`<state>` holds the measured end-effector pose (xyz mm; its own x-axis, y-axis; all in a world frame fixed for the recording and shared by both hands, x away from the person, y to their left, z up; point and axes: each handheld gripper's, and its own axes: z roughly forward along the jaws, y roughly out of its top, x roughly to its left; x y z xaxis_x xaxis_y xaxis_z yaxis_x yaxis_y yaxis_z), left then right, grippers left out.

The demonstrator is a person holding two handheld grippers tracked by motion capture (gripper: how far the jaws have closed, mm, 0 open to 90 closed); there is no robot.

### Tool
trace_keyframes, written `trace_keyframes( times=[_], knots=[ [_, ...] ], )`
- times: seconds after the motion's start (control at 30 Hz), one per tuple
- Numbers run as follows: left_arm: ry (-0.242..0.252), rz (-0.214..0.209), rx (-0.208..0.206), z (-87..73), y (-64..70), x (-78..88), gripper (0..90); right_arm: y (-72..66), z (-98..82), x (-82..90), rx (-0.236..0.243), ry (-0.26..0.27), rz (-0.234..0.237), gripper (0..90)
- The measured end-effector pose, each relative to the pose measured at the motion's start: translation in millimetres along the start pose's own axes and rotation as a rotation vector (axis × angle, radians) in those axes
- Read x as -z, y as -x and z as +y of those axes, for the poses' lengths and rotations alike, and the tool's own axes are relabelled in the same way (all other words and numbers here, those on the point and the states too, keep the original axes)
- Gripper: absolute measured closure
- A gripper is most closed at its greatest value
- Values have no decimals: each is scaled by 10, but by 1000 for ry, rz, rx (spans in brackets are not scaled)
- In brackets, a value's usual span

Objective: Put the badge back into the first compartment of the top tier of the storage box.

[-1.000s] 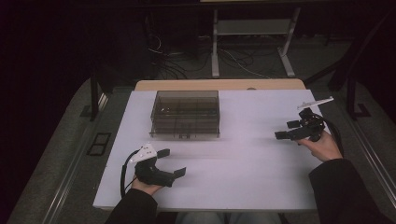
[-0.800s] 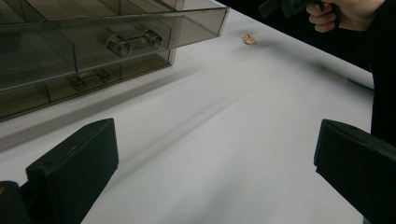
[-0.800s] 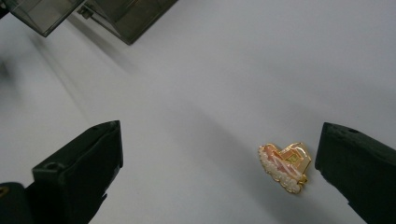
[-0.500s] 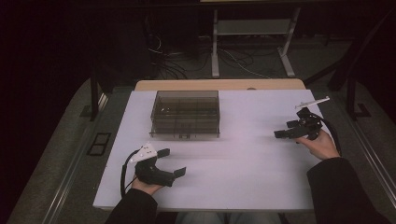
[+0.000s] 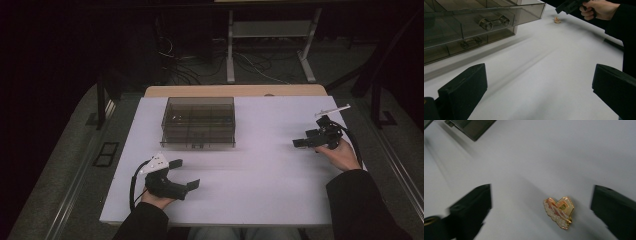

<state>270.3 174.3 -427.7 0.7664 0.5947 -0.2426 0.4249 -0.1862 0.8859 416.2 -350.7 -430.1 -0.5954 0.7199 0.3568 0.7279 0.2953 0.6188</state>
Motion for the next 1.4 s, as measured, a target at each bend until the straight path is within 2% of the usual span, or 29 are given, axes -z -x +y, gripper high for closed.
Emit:
trace_keyframes(
  times=[0.03,0.13,0.23,0.33,0.5,0.63,0.83,1.07,1.4],
  knots=[
    [-1,-1,0,0,-1,-1,0,22,-6,4,-3,9,9,135],
    [-1,-2,-1,1,-2,-1,0,69,-19,5,-2,6,4,149],
    [-2,-3,0,0,-2,0,0,99,-32,2,12,1,5,217],
    [-4,-1,-1,-1,-1,1,0,104,-38,2,18,1,7,248],
    [-3,-2,-1,-3,-3,3,0,112,-47,3,32,-2,-2,353],
    [-5,-4,-1,-4,-3,1,0,118,-54,-6,40,-3,9,443],
    [-6,-4,-2,-4,-3,2,0,158,-66,12,36,19,15,584],
    [-7,-4,1,-6,-5,-2,0,201,-85,-28,18,9,-5,643],
    [-9,-5,0,-8,-6,-4,0,232,-95,-27,10,8,-29,654]
  ],
)
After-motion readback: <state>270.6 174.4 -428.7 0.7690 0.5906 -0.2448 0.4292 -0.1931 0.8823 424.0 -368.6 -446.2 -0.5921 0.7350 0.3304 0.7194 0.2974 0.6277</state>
